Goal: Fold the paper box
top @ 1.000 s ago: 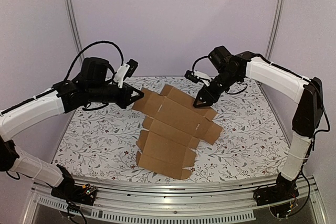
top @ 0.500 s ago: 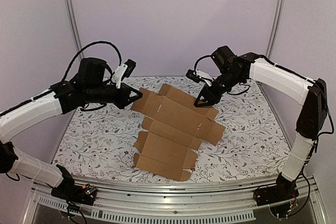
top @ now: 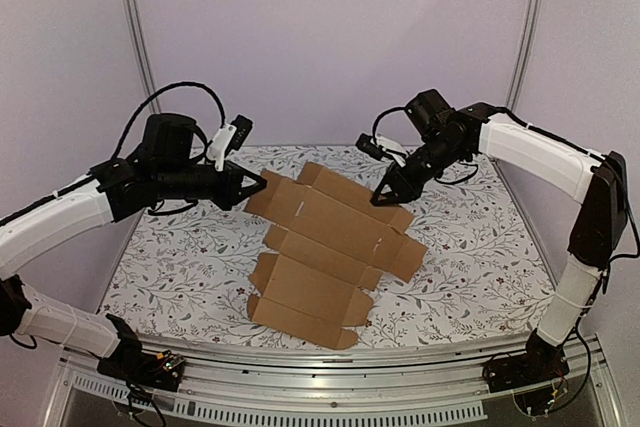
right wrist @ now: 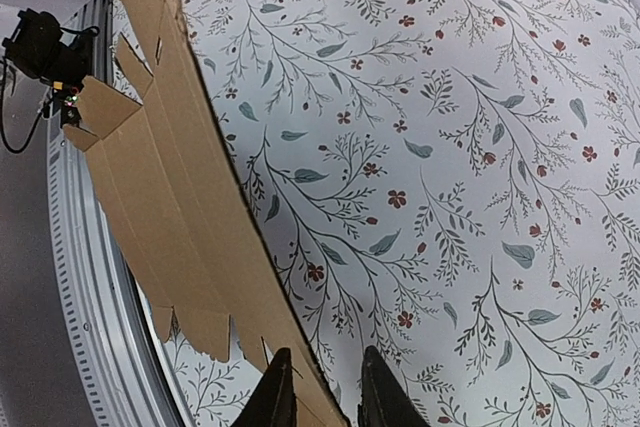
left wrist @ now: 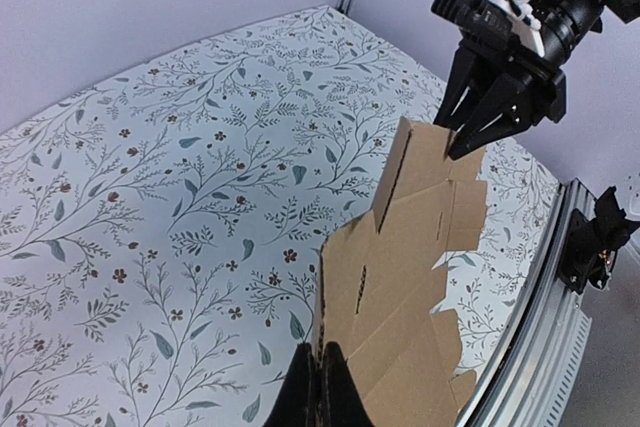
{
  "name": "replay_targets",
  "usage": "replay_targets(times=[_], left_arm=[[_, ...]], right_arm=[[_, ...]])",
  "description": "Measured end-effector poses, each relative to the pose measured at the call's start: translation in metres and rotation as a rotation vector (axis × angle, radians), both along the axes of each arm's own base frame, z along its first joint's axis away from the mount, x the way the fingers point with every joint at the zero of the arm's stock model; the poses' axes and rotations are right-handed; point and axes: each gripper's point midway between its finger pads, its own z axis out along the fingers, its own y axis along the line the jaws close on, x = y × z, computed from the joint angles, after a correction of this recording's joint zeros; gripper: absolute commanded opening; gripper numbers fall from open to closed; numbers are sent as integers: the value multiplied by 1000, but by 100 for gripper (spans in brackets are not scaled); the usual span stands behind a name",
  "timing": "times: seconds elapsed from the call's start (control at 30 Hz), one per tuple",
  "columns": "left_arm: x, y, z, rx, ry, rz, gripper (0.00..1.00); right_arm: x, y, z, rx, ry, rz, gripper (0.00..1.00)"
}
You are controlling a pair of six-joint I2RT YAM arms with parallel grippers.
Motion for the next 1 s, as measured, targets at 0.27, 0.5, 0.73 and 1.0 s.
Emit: replay_targets(times=[0.27,0.5,0.73,1.0], left_arm=[[0,2,-1,-14,16,3,0],[1,3,0,-28,24,6,0],[4,4,2,-41,18,19,9],[11,12,-1,-38,36,72,41]], right_arm=[[-2,2,1,16,11,9,16],[-5,4,4,34,15,21,0],[-9,5,12,50,4,29,0],[-12,4,22,26,-49,13,0]])
